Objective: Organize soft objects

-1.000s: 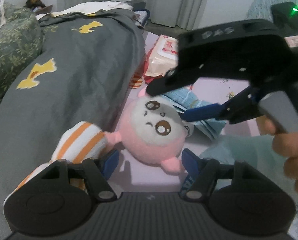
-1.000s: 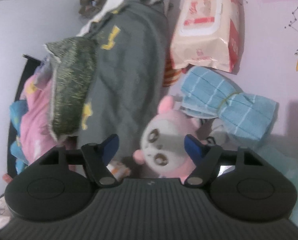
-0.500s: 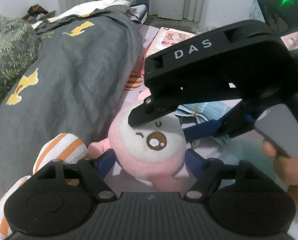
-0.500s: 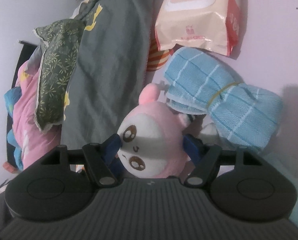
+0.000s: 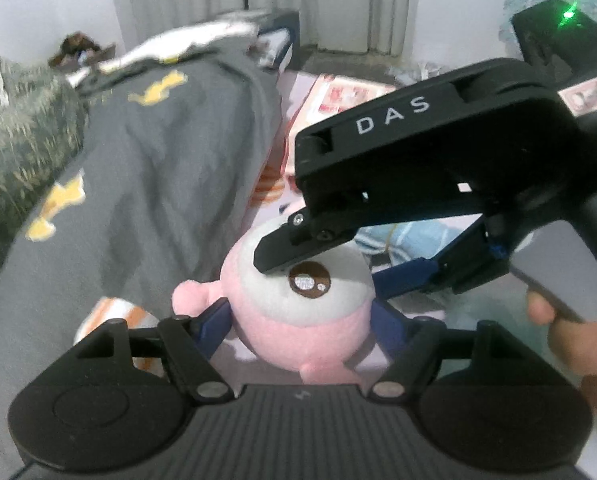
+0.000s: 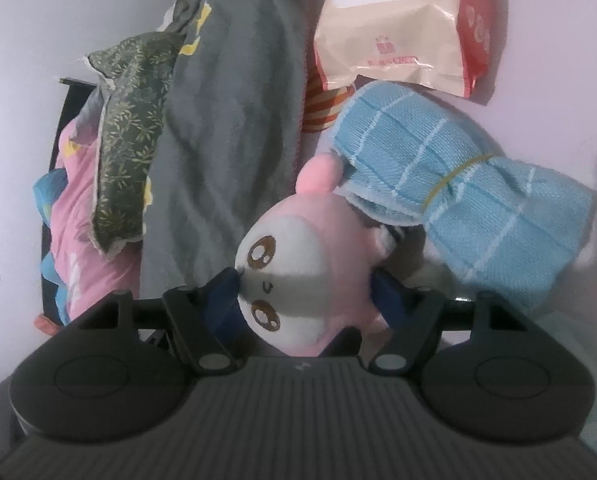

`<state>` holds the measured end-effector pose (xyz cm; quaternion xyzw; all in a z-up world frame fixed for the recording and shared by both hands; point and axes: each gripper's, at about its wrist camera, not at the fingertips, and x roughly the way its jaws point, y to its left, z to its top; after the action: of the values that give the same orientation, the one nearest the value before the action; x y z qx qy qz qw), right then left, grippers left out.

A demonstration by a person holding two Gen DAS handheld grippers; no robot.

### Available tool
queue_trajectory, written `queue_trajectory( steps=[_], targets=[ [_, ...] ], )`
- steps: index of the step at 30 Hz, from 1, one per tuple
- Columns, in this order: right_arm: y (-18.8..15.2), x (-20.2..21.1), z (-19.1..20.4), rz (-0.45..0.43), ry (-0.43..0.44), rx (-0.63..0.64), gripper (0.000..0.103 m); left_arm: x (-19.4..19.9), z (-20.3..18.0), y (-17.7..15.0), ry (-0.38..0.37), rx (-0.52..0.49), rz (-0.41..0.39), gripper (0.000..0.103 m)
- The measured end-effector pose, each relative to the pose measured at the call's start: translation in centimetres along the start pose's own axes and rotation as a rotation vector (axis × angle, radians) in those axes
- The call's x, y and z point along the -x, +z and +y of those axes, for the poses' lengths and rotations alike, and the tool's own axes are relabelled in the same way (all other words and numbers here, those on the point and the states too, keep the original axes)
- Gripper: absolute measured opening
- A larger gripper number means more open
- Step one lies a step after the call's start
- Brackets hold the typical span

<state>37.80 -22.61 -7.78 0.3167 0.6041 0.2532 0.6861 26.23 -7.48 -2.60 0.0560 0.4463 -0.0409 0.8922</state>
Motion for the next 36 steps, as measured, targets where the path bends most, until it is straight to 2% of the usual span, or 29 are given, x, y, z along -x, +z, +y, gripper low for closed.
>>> queue_trajectory(
  steps=[7,14,22,32,36],
  targets=[
    [-1.4,3.2,1.2,-0.033,0.064,-0.002,0.072,3.8,-0.5,0.0,0.000,-0.020,-0.080,0.076],
    [-3.0,5.9,2.9,-0.066,0.123,0.015,0.072,7.1,-1.3,0.1,0.039,-0.057,-0.158,0.076],
    [-5.9,8.6,5.2,-0.106,0.189,0.037,0.072,11.6,-0.5,-0.8,0.040,-0.042,-0.232,0.076],
    [-11.9,11.9,9.4,-0.146,0.170,0.087,0.072,18.0,-0.2,-3.6,0.003,-0.044,-0.330,0.076],
    [-14.8,13.6,10.2,-0.175,0.156,0.088,0.072,19.9,-0.7,-5.0,-0.025,-0.055,-0.343,0.076]
  ],
)
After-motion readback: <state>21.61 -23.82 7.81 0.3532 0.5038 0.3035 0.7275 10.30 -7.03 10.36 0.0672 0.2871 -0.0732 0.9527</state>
